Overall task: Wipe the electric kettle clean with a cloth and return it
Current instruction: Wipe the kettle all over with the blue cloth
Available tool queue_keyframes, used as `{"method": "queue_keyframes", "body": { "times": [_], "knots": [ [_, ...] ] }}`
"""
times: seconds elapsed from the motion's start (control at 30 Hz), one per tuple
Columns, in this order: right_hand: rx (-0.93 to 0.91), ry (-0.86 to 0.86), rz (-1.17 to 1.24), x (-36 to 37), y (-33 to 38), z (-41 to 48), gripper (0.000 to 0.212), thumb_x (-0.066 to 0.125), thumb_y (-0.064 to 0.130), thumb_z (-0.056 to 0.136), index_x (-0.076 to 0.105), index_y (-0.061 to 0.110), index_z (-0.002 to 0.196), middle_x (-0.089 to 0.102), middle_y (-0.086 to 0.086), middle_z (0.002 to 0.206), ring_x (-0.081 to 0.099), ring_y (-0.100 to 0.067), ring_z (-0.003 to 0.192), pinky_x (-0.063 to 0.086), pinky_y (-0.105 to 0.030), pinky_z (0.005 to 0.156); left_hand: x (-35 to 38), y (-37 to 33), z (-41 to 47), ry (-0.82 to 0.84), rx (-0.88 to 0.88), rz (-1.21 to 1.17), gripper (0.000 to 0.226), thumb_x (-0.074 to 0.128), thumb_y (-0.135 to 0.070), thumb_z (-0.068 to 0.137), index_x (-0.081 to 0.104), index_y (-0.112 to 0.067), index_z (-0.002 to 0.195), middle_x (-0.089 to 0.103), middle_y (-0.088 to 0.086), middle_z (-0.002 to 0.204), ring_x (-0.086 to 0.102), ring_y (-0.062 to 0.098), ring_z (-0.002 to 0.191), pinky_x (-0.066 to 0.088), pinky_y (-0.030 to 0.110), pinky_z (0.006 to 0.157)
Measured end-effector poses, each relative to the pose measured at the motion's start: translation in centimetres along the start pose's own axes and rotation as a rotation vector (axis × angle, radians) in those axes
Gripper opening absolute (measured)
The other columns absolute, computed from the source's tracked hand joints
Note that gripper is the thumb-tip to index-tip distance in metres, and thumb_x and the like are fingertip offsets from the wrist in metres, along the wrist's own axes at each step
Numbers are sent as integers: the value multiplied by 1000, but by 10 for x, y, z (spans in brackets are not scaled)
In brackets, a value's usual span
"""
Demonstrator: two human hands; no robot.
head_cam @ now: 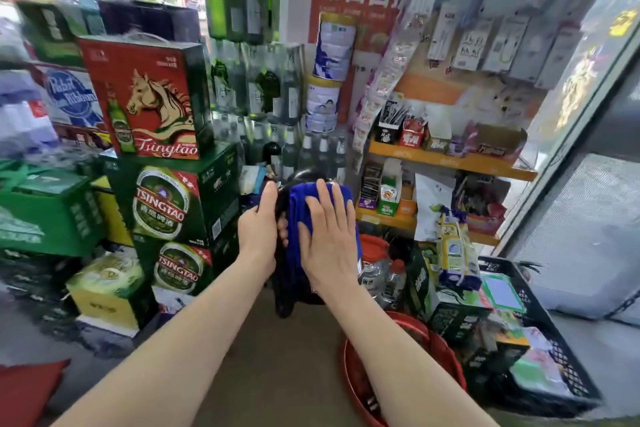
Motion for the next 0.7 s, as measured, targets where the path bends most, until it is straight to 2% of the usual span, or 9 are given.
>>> {"method": "queue_keyframes", "body": {
  "times": [0.17, 0.27, 0.37, 0.43, 0.5, 0.57, 0.63, 0.7],
  "knots": [
    [-41, -146, -88, -31, 6, 20, 48, 42, 23, 101, 38, 12, 148, 29, -13, 164, 19, -34, 154, 20, -54, 124, 19, -67, -4, 8, 75, -64, 54, 59, -61, 84, 51, -17, 54, 46, -1, 46, 38, 16, 41, 32, 26, 42],
    [-104, -131, -84, -38, 1, 9, 49, 43, 19, 100, 33, 16, 148, 28, -14, 163, 17, -35, 154, 26, -58, 120, 20, -85, -3, -21, 51, -135, 52, 60, -61, 82, 55, -16, 56, 46, -4, 43, 38, 15, 39, 32, 25, 42],
    [-68, -113, 10, -62, 3, 39, 53, 43, 17, 97, 33, 21, 148, 33, -12, 162, 22, -38, 152, 30, -59, 118, 22, -92, -8, -11, 24, -177, 51, 58, -59, 84, 56, -15, 59, 45, -4, 43, 37, 14, 38, 32, 23, 41],
    [8, -107, 75, -84, 6, 76, 57, 36, 27, 97, 32, 25, 153, 34, -6, 162, 25, -37, 152, 31, -56, 118, 25, -95, -11, 29, 9, -184, 49, 58, -58, 85, 56, -15, 63, 44, -4, 43, 35, 14, 38, 30, 23, 41],
    [45, -85, 35, -96, 7, 100, 60, 29, 43, 98, 32, 28, 156, 32, -2, 163, 23, -33, 153, 29, -53, 120, 29, -101, -12, 56, 4, -188, 47, 58, -57, 86, 57, -14, 69, 43, -5, 43, 35, 12, 37, 30, 23, 41],
    [-16, -66, -103, -96, 9, 97, 61, 31, 52, 100, 30, 30, 157, 25, -2, 167, 16, -33, 155, 25, -51, 122, 32, -109, -12, 67, 2, -216, 45, 58, -58, 86, 56, -15, 71, 43, -6, 44, 35, 11, 35, 30, 22, 40],
    [-162, -62, -253, -87, 12, 74, 59, 35, 48, 102, 30, 28, 158, 21, -3, 168, 13, -35, 155, 22, -56, 122, 32, -115, -11, 74, -3, -260, 44, 58, -57, 86, 56, -16, 70, 42, -6, 44, 34, 10, 35, 30, 21, 38],
    [-288, -66, -319, -80, 10, 53, 55, 39, 42, 103, 35, 27, 156, 25, -5, 167, 16, -36, 155, 21, -59, 121, 32, -115, -12, 82, -15, -282, 44, 58, -56, 86, 56, -16, 70, 43, -6, 45, 35, 10, 36, 31, 21, 38]
  ]
}}
Point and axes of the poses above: each hand's wrist, its own z-axis towards the middle knuckle, its own x-axis out of the palm, y = z × x, the point moved 3 cm from there along z, towards the middle knuckle
